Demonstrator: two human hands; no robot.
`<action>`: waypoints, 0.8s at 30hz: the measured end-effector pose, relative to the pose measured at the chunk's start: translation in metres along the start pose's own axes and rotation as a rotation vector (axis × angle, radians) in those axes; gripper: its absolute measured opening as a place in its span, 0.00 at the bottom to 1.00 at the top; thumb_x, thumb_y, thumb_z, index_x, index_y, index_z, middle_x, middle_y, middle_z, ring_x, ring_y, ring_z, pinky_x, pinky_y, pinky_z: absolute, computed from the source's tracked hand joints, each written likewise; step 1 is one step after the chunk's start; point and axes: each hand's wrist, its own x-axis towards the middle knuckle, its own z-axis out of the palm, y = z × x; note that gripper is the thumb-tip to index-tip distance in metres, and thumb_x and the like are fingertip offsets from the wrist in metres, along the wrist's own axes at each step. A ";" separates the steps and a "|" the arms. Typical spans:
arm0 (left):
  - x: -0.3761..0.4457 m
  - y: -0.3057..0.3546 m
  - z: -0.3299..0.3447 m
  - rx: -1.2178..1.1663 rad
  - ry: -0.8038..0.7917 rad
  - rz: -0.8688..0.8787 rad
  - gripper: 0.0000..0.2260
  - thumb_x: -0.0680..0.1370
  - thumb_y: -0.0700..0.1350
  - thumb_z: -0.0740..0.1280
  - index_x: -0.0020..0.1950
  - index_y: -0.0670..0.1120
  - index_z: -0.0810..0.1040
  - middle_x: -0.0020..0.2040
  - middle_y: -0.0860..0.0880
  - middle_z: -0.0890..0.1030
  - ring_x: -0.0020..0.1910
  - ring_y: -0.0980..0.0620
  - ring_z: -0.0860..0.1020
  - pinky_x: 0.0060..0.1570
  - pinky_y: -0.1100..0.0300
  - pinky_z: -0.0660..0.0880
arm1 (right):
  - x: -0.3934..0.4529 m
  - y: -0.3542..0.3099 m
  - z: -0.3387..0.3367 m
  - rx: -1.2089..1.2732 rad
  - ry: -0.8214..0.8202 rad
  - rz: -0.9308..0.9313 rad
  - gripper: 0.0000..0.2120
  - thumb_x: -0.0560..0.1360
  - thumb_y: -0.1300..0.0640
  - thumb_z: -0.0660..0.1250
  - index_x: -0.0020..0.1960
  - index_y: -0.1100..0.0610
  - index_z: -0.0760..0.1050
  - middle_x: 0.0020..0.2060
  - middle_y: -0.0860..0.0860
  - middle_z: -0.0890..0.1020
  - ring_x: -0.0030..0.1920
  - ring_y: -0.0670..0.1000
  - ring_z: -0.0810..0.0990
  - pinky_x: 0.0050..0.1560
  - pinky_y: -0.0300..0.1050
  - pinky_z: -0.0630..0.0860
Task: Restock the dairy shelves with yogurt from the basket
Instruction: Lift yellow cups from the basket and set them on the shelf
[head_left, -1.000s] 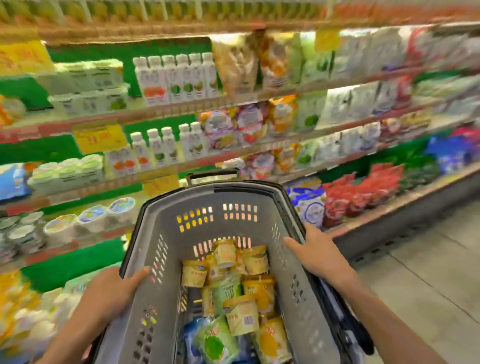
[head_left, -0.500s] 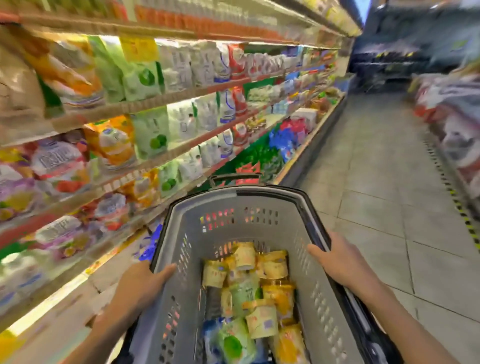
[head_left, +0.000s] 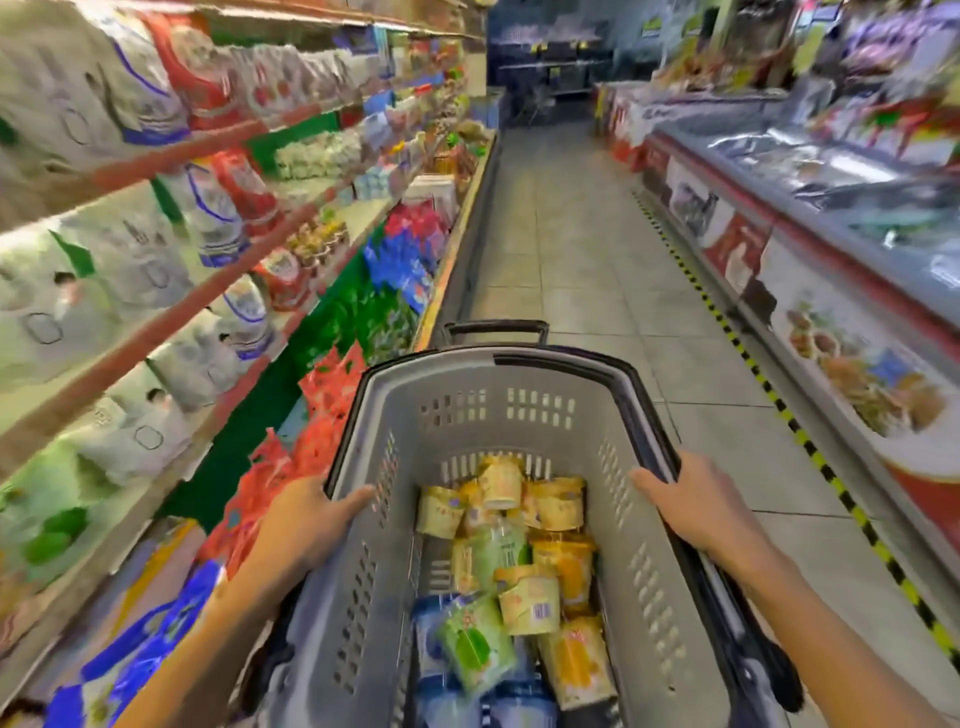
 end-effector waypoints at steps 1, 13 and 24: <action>0.028 0.008 0.010 0.010 -0.011 0.016 0.27 0.74 0.62 0.71 0.29 0.44 0.66 0.22 0.44 0.71 0.25 0.43 0.75 0.31 0.50 0.72 | 0.026 0.000 0.004 0.011 0.005 0.009 0.18 0.77 0.42 0.68 0.52 0.57 0.75 0.40 0.53 0.80 0.42 0.55 0.79 0.44 0.50 0.79; 0.310 0.161 0.084 -0.046 0.037 -0.029 0.26 0.76 0.58 0.70 0.30 0.44 0.61 0.25 0.46 0.65 0.25 0.48 0.65 0.28 0.54 0.58 | 0.366 -0.060 0.002 0.131 -0.040 -0.020 0.12 0.77 0.45 0.70 0.50 0.53 0.74 0.36 0.48 0.79 0.37 0.49 0.78 0.34 0.44 0.72; 0.638 0.256 0.138 -0.057 -0.003 0.037 0.25 0.77 0.60 0.69 0.37 0.37 0.73 0.29 0.44 0.74 0.30 0.45 0.73 0.28 0.54 0.62 | 0.676 -0.137 0.046 0.126 0.013 0.046 0.18 0.76 0.43 0.71 0.52 0.58 0.76 0.39 0.53 0.81 0.38 0.52 0.80 0.35 0.46 0.77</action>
